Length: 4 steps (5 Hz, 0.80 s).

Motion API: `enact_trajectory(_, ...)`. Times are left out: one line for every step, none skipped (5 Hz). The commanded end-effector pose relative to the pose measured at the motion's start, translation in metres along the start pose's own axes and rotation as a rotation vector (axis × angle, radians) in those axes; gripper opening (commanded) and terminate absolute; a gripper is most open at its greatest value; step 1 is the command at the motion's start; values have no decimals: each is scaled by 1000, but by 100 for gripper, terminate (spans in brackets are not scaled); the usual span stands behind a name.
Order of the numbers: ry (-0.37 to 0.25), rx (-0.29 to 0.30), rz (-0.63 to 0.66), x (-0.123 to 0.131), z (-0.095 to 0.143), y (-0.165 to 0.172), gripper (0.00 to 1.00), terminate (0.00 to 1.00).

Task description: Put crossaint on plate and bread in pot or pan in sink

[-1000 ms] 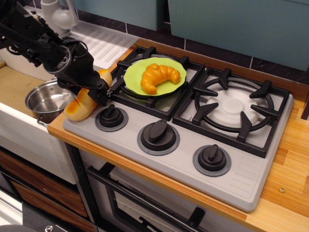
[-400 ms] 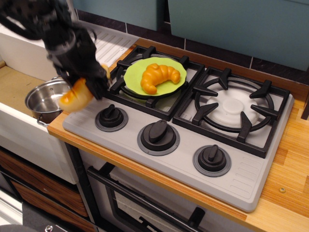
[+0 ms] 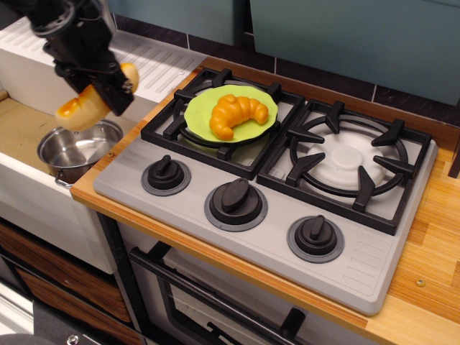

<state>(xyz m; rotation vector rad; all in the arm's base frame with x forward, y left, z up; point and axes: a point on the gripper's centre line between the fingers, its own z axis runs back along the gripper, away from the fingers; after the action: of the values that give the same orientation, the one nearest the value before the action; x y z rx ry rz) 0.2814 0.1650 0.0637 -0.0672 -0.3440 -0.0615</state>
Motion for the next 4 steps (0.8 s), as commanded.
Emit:
enact_trajectory(-58,-56,-45,17,-19,29,0,0)
enact_trajectory(-80,-102,-68,16,-39,42,0,0)
enact_trajectory(-93,-125,-78,16,-55,51,0,0)
enact_trajectory(-105,-146,-83,13,-68,56,0,0)
